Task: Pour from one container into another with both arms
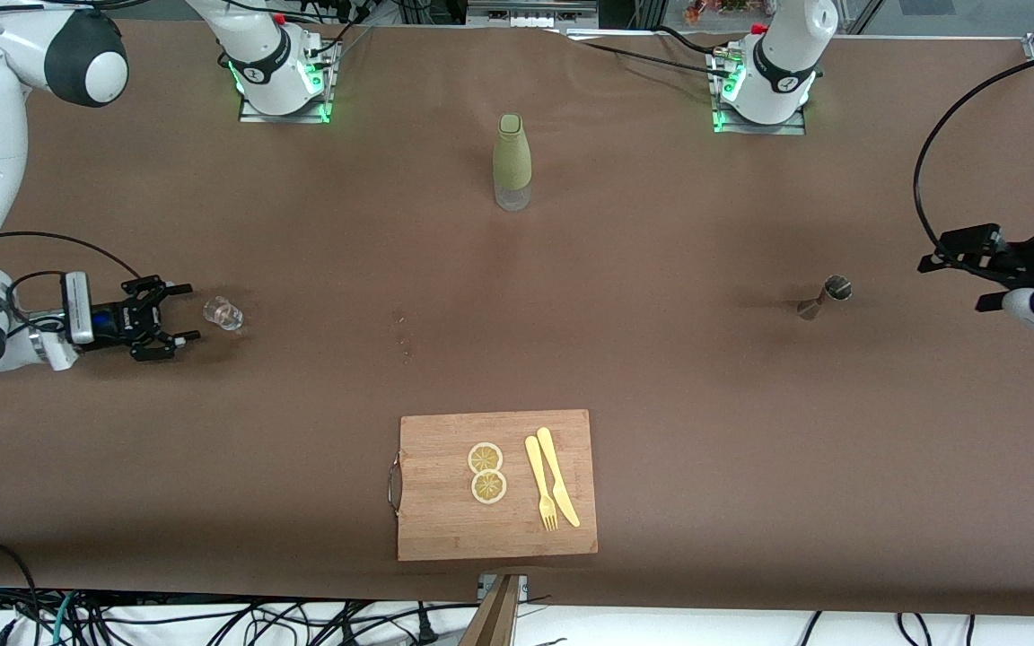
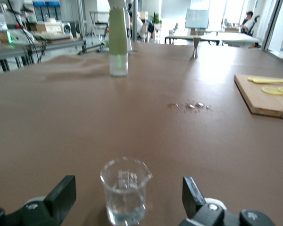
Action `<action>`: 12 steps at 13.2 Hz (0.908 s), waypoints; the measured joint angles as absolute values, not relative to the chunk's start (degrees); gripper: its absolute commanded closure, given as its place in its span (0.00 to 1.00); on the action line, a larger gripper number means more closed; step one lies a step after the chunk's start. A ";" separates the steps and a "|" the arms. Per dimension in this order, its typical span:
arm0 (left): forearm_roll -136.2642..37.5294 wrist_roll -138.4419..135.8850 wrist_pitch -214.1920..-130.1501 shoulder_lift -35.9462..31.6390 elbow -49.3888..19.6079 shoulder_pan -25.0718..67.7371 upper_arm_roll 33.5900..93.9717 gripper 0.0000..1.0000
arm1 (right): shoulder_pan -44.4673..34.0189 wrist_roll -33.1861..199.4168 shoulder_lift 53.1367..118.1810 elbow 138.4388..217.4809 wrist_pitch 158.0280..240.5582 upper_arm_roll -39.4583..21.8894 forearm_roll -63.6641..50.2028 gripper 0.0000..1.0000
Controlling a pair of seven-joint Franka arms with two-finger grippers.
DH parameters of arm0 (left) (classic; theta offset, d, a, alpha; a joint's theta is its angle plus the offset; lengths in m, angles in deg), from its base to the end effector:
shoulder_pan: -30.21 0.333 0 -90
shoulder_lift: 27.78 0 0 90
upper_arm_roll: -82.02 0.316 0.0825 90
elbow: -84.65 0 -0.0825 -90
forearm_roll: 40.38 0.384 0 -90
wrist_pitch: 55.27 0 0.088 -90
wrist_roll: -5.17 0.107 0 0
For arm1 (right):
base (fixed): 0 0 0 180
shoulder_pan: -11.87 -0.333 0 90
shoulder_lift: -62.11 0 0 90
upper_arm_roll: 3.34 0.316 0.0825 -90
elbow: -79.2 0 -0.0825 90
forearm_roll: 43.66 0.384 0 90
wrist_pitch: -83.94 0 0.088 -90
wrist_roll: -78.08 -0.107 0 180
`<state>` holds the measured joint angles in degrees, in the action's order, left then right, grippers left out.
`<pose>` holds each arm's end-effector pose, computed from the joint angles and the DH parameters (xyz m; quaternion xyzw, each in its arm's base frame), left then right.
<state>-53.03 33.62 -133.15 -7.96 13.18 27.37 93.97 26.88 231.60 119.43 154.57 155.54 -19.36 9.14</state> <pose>0.6293 0.0499 0.5566 0.9745 -0.1790 -0.0835 0.1068 0.6052 -0.2029 0.1357 -0.4770 -0.6832 -0.3317 0.4425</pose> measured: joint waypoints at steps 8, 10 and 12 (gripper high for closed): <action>-51.34 3.85 -125.96 -16.47 10.21 24.43 90.82 0.00 | 26.77 229.49 119.99 151.72 164.26 -19.61 11.63 1.00; -47.96 1.58 -125.70 -18.29 8.94 24.45 88.90 0.00 | 25.99 229.32 120.58 153.54 164.94 -19.39 13.93 1.00; -44.87 1.18 -125.70 -18.93 8.19 24.46 85.27 0.00 | 24.78 229.19 120.96 155.78 165.72 -18.75 15.60 1.00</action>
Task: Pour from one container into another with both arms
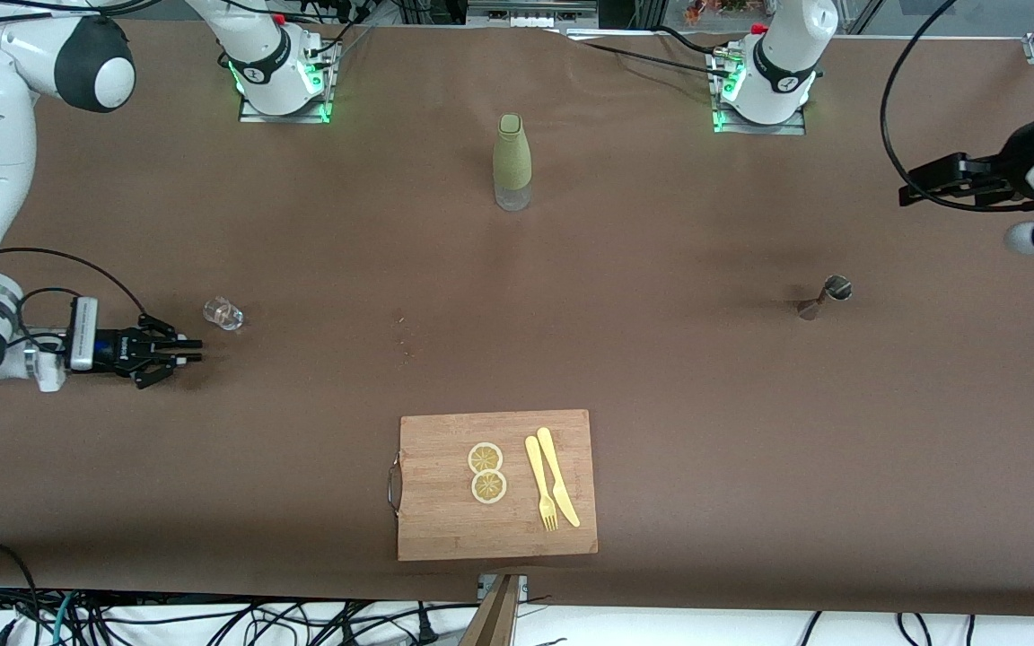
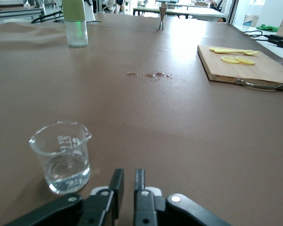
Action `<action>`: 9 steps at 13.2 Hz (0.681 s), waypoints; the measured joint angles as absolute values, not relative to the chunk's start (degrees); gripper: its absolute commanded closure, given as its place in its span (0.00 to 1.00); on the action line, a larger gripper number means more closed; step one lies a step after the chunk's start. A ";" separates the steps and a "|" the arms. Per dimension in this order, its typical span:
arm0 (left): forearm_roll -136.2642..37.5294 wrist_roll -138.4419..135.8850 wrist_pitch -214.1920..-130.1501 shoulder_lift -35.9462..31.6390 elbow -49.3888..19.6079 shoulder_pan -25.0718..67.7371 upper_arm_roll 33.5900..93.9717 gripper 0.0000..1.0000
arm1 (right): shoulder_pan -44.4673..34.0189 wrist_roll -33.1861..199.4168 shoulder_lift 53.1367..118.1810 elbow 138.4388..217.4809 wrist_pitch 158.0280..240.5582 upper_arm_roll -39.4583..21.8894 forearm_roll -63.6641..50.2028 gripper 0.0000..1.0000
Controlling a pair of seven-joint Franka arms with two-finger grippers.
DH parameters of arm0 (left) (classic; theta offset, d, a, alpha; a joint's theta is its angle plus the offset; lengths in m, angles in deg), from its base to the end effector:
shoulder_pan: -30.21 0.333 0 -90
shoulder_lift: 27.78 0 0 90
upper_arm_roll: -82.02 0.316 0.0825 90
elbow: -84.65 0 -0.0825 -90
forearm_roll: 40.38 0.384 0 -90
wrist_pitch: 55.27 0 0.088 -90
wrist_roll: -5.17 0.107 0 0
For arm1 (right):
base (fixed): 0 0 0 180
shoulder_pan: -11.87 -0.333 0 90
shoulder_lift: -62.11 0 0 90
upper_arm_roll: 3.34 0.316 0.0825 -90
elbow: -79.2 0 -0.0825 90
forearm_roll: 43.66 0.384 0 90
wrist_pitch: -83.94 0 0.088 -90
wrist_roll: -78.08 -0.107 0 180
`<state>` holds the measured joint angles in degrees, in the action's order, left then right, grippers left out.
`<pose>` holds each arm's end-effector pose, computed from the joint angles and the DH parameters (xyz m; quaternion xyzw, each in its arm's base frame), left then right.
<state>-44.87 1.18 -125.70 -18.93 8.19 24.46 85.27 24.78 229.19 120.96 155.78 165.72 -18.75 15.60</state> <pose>0.5625 -0.0377 0.6206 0.9910 0.0049 -0.1310 0.0266 0.6274 -0.1851 0.1094 -0.5278 -0.6671 -0.3516 0.3908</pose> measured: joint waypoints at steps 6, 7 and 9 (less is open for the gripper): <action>-43.90 1.54 -126.47 -18.96 6.18 24.79 83.33 0.00 | 23.18 227.83 121.04 159.11 167.53 -17.44 16.03 1.00; -43.89 1.66 -127.49 -19.05 6.18 24.98 83.37 0.00 | 23.18 227.63 121.05 159.22 167.55 -17.44 16.03 1.00; -43.88 1.95 -129.25 -19.45 6.19 25.47 83.38 0.00 | 23.18 226.68 121.00 159.27 167.57 -17.45 15.96 1.00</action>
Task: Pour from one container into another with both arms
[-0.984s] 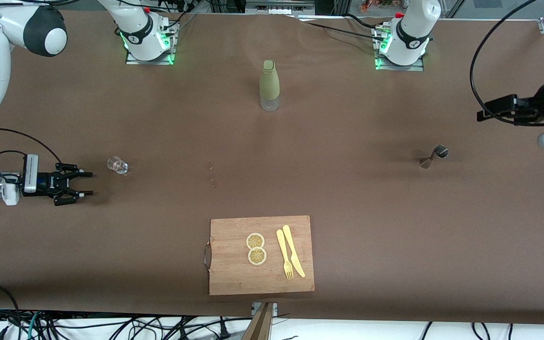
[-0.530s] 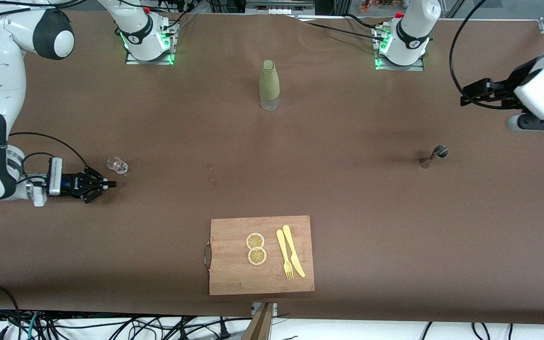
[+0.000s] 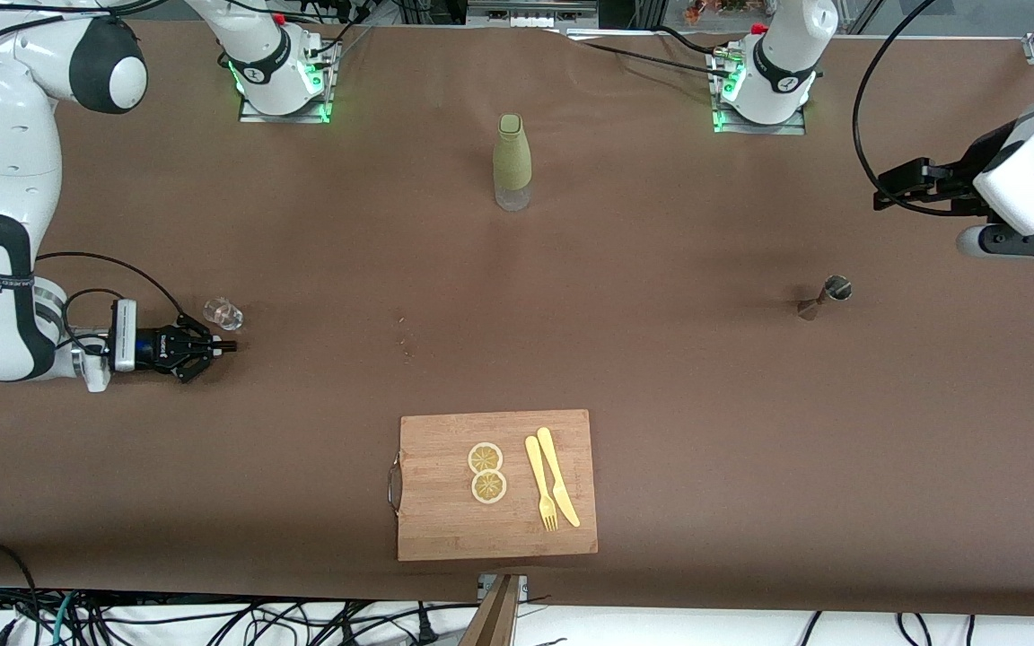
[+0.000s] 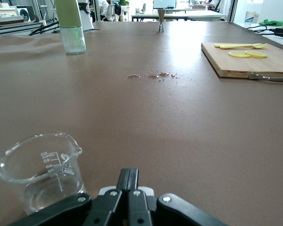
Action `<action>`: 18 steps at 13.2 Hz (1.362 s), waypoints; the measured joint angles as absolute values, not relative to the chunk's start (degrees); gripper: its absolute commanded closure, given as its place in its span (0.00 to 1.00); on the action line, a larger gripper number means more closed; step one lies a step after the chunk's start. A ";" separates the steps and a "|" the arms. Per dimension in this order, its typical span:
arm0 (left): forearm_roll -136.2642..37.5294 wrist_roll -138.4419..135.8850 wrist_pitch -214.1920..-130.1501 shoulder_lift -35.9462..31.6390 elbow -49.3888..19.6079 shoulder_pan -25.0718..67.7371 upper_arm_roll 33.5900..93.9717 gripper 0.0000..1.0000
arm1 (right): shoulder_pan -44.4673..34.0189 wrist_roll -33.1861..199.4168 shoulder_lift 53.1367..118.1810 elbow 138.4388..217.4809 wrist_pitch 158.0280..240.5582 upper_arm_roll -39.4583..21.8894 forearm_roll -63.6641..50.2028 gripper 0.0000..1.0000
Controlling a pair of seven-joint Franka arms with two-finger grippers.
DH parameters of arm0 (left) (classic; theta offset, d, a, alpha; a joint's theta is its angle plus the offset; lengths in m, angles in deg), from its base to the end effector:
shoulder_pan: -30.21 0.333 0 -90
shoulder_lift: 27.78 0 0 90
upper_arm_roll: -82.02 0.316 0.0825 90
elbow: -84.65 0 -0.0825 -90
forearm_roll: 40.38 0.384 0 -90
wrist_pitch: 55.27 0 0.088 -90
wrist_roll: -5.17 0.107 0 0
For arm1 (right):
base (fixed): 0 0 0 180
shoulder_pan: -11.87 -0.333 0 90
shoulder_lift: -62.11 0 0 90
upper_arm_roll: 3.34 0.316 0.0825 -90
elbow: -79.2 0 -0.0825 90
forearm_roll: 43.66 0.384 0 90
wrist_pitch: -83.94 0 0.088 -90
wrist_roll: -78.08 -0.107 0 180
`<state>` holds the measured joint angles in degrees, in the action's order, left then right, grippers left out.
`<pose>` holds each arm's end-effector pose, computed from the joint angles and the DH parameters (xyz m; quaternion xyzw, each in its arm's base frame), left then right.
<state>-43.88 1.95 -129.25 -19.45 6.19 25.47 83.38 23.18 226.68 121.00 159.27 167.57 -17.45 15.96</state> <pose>0.5667 -0.0424 0.6140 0.9933 -0.0064 -0.1129 0.0219 0.6185 -0.1567 0.0874 -0.5430 -0.6466 -0.3369 0.4166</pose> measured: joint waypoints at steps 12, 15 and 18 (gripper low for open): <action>-43.88 1.93 -135.62 -21.21 4.80 25.46 83.23 0.00 | 22.95 224.71 120.73 161.06 167.04 -17.68 13.93 1.00; -43.88 1.93 -135.62 -21.17 4.72 25.29 83.03 0.00 | 22.52 224.23 120.60 162.28 166.30 -17.46 14.03 1.00; -43.88 1.93 -135.72 -20.71 4.70 25.15 82.89 0.00 | 21.52 224.14 120.31 163.29 166.20 -17.36 14.25 1.00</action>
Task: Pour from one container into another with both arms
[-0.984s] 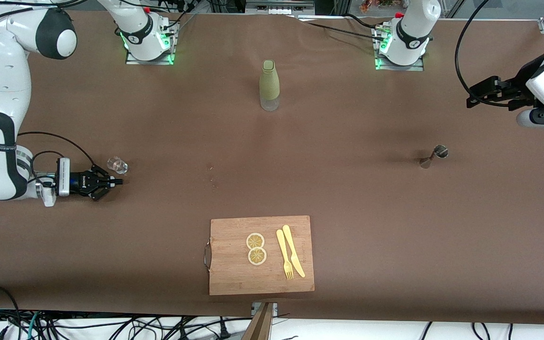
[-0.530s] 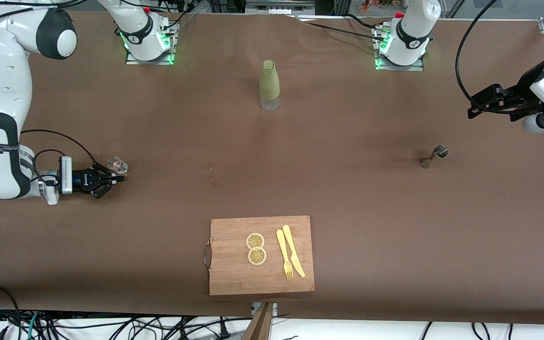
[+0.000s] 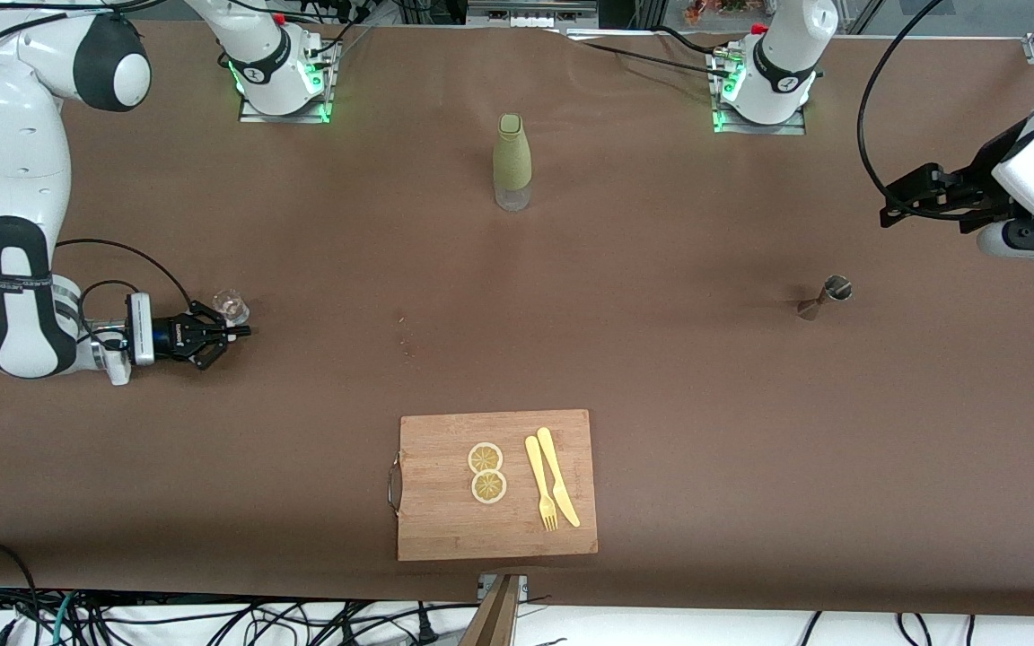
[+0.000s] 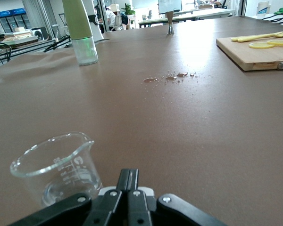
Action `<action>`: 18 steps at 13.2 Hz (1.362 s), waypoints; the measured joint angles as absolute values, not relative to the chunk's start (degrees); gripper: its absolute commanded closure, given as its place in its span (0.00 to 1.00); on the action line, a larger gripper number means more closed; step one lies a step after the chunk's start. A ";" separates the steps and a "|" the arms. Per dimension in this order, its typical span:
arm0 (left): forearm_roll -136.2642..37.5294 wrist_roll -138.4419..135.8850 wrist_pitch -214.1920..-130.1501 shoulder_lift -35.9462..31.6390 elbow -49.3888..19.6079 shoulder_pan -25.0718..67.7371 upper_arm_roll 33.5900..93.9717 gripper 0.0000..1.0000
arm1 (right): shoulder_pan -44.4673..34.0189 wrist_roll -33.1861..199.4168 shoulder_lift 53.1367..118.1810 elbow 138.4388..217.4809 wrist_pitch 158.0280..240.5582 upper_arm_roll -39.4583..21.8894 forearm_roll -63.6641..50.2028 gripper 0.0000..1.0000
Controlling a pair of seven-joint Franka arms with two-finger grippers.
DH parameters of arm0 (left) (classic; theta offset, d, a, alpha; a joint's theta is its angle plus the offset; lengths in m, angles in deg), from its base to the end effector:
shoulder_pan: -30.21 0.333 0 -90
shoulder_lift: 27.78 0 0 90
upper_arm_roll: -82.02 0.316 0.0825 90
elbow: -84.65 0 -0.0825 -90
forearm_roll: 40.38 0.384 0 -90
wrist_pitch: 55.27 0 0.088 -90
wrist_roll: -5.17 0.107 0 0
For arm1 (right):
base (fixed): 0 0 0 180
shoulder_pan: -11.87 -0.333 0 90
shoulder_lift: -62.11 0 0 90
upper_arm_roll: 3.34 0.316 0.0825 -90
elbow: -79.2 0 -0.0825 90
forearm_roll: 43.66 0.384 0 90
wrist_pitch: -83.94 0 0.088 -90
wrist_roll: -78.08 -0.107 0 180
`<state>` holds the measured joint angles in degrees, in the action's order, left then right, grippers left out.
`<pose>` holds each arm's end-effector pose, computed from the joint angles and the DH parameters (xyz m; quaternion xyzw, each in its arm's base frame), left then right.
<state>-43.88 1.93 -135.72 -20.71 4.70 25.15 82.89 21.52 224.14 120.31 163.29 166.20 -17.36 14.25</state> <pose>0.5730 -0.0499 0.6226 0.9979 -0.0116 -0.0591 0.0256 0.5974 -0.1347 0.0732 -0.5486 -0.6279 -0.3041 0.4609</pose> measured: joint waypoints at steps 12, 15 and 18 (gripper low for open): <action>-43.88 1.93 -136.48 -20.12 4.75 25.03 82.65 0.00 | 20.62 224.13 120.28 163.60 166.85 -17.36 16.83 1.00; -43.88 1.93 -136.59 -20.05 4.81 25.03 82.64 0.00 | 20.57 224.13 120.28 163.60 167.20 -17.36 18.04 1.00; -43.88 1.93 -136.71 -20.03 4.84 25.03 82.64 0.00 | 19.98 224.13 120.28 163.60 168.03 -17.33 20.19 1.00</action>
